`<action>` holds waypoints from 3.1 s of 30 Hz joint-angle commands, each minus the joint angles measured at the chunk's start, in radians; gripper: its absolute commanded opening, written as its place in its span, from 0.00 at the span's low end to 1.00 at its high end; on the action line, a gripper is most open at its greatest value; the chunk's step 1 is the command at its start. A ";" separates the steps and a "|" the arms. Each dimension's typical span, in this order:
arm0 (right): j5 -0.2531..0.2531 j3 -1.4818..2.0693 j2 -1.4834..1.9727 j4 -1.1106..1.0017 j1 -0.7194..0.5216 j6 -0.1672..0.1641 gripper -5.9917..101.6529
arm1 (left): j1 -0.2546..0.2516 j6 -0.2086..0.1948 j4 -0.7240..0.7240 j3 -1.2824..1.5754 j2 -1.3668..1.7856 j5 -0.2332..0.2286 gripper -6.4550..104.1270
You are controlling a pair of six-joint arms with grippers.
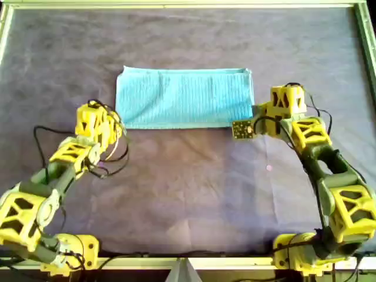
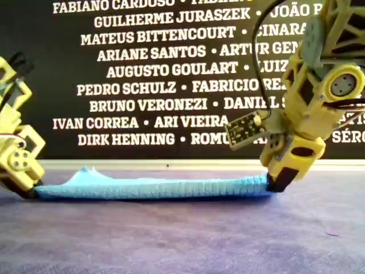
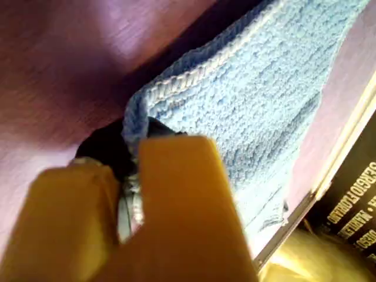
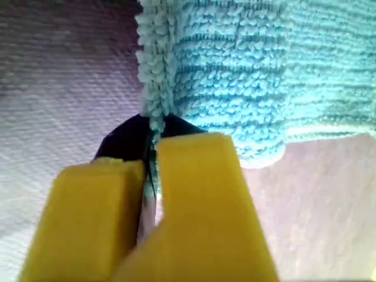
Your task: Fold a cloth
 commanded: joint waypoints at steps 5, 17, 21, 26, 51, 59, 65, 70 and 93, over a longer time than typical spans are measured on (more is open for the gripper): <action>-0.005 0.092 0.192 0.026 0.006 -0.005 0.04 | -0.018 -0.008 -0.003 0.069 0.127 -0.008 0.05; -0.005 0.288 0.276 0.017 0.006 -0.005 0.04 | -0.020 -0.009 -0.003 0.163 0.130 -0.006 0.05; -0.005 0.284 0.278 0.017 0.005 -0.005 0.04 | -0.020 -0.009 -0.002 0.178 0.130 -0.006 0.05; -0.002 0.275 0.272 0.015 0.002 -0.005 0.04 | -0.020 -0.009 -0.002 0.250 0.186 -0.005 0.05; 0.009 0.491 0.604 0.000 -0.014 -0.008 0.49 | -0.008 0.008 -0.002 0.597 0.788 -0.025 0.48; 0.012 0.778 1.012 -0.012 -0.014 -0.008 0.51 | -0.003 0.008 -0.002 0.834 1.339 -0.026 0.48; 0.012 0.976 1.299 -0.023 -0.014 -0.008 0.51 | -0.003 0.008 -0.003 0.951 1.672 -0.026 0.48; 0.014 1.071 1.443 -0.023 -0.015 -0.006 0.51 | -0.003 0.008 -0.003 0.953 1.660 -0.026 0.48; 0.005 0.483 0.399 -0.026 0.006 -0.094 0.79 | -0.003 0.008 -0.002 0.954 1.658 -0.026 0.49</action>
